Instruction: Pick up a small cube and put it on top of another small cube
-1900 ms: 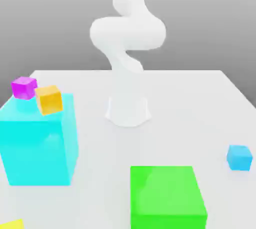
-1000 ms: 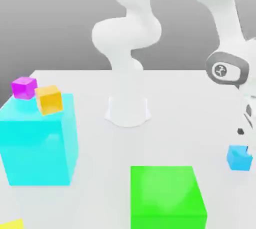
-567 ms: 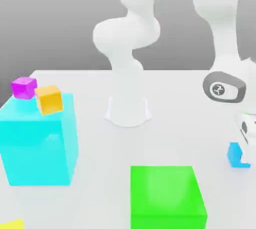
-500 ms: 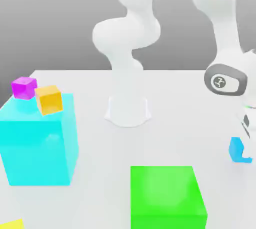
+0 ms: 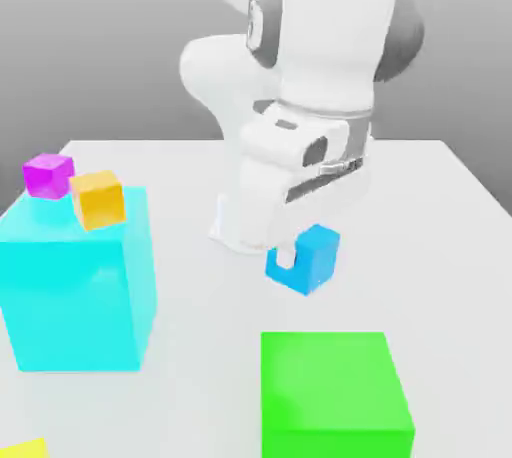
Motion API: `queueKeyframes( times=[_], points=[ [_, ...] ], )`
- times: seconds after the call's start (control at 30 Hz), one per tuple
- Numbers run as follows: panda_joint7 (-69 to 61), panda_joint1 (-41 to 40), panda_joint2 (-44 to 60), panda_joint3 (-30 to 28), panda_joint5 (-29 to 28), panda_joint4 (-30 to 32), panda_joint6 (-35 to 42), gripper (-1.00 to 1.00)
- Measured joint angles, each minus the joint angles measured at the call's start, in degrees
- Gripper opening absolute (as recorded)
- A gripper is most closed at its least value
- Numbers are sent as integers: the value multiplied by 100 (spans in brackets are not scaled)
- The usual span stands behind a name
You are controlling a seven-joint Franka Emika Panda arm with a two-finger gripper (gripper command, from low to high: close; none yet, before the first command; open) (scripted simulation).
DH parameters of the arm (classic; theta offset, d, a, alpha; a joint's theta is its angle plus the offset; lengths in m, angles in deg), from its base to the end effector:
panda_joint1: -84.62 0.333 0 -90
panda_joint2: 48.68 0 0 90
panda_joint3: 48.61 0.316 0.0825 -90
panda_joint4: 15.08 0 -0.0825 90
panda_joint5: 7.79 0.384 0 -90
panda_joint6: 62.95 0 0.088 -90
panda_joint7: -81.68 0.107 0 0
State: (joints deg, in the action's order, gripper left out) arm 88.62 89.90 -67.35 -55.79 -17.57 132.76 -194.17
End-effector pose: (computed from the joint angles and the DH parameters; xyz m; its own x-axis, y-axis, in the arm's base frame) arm 0.4186 -0.0167 0.3755 0.9985 -0.0362 0.0413 -0.0397 -0.9954 0.0876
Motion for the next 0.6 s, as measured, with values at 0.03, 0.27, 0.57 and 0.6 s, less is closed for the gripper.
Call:
queueKeyframes(
  times=[0.03, 0.27, 0.57, 0.6],
  points=[
    [-38, -186, -166, -152, -50, -9, 168, -100],
    [-354, -1762, -1372, -1322, -469, -120, 1466, -100],
    [-549, -2636, -1552, -2168, -826, 408, 1143, 100],
    [-549, -2636, -1552, -2168, -826, 408, 1143, 100]
  ],
)
